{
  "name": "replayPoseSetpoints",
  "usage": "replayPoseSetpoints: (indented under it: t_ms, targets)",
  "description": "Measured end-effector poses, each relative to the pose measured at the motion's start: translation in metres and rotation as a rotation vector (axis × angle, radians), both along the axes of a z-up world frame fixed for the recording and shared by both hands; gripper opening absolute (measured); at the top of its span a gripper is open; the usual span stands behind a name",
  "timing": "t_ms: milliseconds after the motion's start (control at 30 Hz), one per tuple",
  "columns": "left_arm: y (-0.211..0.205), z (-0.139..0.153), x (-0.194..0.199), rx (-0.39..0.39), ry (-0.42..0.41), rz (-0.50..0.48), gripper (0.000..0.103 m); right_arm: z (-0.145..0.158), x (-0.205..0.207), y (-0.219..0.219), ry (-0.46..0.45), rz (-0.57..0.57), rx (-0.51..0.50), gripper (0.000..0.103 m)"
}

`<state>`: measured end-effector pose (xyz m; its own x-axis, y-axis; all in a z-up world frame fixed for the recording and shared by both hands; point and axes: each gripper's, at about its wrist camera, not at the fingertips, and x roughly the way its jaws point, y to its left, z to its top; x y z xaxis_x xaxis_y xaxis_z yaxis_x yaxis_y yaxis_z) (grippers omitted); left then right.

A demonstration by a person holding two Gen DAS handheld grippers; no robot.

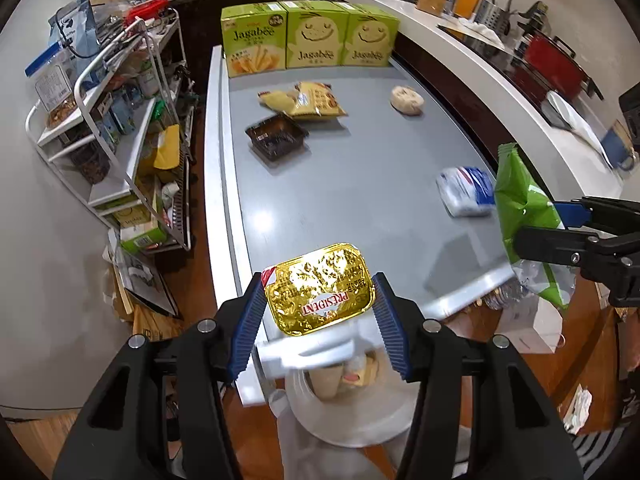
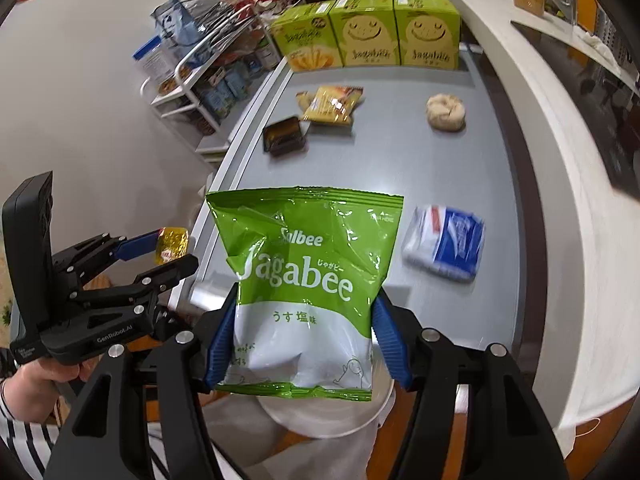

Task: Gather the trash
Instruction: 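Carry the chip bag and butter packet down over the white bin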

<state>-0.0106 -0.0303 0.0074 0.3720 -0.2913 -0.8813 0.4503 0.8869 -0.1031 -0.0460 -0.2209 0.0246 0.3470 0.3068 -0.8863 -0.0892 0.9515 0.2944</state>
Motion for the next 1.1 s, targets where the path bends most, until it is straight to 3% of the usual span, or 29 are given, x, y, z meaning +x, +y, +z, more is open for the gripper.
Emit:
replayPoseSetpoints:
  t_ms: [533,800,1100]
  targets:
    - [-0.005,-0.051,-0.077,0.061,0.178,-0.127,0.054,-0.066,-0.071,0.016,0.213,0.12,-0.035,0.06]
    - [-0.011,-0.087,-0.091,0.095,0.242,-0.157,0.054,-0.111,-0.079,0.022,0.304,0.108,-0.037,0.06]
    - [-0.009,-0.125,-0.087,0.12,0.286,-0.126,0.054,-0.163,-0.077,0.026,0.368,0.075,-0.049,0.06]
